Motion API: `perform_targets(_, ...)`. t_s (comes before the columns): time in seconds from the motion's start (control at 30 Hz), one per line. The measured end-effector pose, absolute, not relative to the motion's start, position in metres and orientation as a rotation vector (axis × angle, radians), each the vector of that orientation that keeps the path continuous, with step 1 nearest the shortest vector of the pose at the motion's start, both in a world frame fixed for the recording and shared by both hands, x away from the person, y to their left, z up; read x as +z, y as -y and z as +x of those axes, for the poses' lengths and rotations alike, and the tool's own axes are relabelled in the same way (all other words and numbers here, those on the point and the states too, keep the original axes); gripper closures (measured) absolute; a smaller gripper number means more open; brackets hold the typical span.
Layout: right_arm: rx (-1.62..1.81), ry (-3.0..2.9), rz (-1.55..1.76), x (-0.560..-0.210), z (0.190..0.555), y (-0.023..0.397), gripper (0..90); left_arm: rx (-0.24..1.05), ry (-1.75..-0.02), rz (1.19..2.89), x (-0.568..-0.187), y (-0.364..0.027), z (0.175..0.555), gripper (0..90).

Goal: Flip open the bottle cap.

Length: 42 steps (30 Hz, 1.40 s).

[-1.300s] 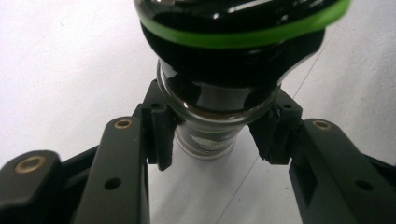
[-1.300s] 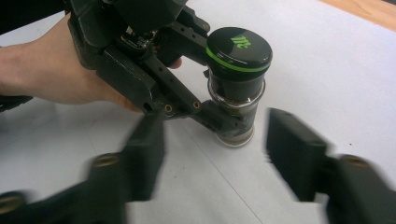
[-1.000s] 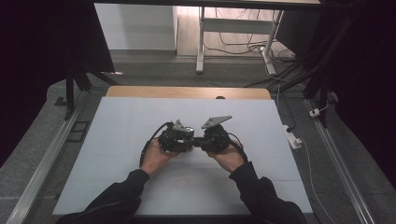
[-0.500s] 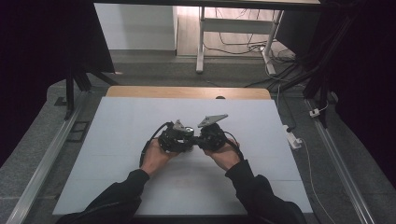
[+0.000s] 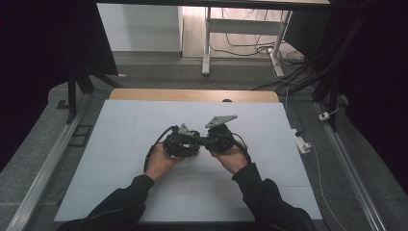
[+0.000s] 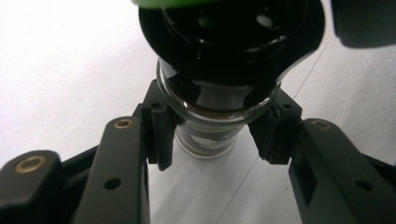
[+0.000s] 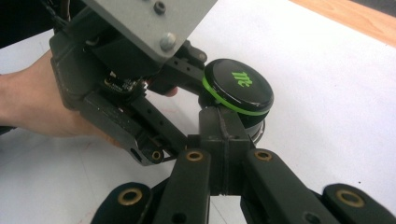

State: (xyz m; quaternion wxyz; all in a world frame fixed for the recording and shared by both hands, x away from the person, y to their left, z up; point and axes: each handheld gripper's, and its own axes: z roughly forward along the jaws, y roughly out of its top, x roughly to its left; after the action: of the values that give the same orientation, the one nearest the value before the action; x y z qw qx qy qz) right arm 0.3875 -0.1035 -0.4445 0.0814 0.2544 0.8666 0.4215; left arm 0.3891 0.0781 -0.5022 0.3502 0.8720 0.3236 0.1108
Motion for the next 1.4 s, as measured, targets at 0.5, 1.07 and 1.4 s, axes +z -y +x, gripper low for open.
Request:
perform_targets(0.5,1.283,-2.54,0.803,-0.437,0.396,0.103,90.0,0.293,-0.837,2.258,-0.502,-0.077,0.388,54.0)
perform_targets(1.07,1.28,-2.507,0.856,-0.439,0.416,0.106,90.0,0.289,-0.834,2.252,-0.503,-0.078,0.389,53.8)
perform_targets(1.4,1.273,-2.511,0.848,-0.438,0.409,0.108,82.2,0.266,-0.814,2.256,-0.503,-0.08,0.391,51.8)
